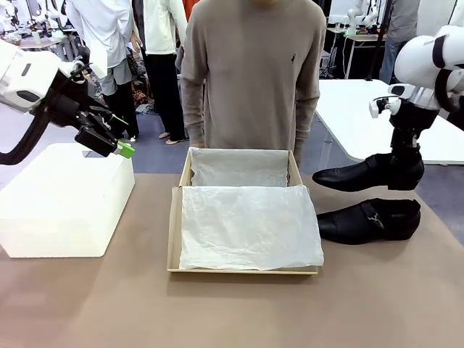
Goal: Pack the shoes into the box.
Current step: Place one shoe of the Shoes into the Shoes Box.
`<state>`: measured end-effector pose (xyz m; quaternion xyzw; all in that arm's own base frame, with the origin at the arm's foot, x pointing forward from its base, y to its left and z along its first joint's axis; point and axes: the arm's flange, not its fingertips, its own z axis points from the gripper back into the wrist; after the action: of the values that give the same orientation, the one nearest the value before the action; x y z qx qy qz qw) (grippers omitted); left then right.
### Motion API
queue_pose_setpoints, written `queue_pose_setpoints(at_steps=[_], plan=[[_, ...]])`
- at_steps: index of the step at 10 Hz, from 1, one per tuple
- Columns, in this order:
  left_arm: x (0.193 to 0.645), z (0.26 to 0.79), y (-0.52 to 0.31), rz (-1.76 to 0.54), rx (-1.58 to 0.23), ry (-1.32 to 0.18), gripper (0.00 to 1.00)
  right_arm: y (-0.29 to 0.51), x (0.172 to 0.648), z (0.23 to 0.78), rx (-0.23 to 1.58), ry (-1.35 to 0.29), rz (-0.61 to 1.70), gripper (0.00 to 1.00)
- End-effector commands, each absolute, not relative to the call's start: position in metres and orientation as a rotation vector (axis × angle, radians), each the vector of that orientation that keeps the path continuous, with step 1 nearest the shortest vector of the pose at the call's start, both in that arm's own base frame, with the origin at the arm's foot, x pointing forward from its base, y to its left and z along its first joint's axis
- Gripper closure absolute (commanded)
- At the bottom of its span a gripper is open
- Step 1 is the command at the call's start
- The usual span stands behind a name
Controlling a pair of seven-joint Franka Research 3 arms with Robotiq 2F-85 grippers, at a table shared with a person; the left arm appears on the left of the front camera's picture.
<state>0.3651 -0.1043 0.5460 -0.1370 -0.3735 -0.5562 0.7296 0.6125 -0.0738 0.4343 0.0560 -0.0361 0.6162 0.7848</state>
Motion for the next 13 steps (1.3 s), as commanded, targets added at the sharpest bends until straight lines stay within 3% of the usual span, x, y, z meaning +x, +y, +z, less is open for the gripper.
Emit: queue_pose_setpoints(at_steps=[1,6,13], plan=[[0.368,0.545,-0.103,-1.240,-0.321,-0.835,0.00,-0.071,0.614,0.462,0.081,-0.031,1.345,1.00],[0.368,0.545,-0.103,-1.240,-0.321,-0.835,0.00,-0.075,0.599,0.494,0.127,-0.045,1.345,1.00],[0.368,0.545,-0.103,-1.240,-0.321,-0.835,0.00,-0.070,0.604,0.479,0.104,-0.032,1.367,1.00]])
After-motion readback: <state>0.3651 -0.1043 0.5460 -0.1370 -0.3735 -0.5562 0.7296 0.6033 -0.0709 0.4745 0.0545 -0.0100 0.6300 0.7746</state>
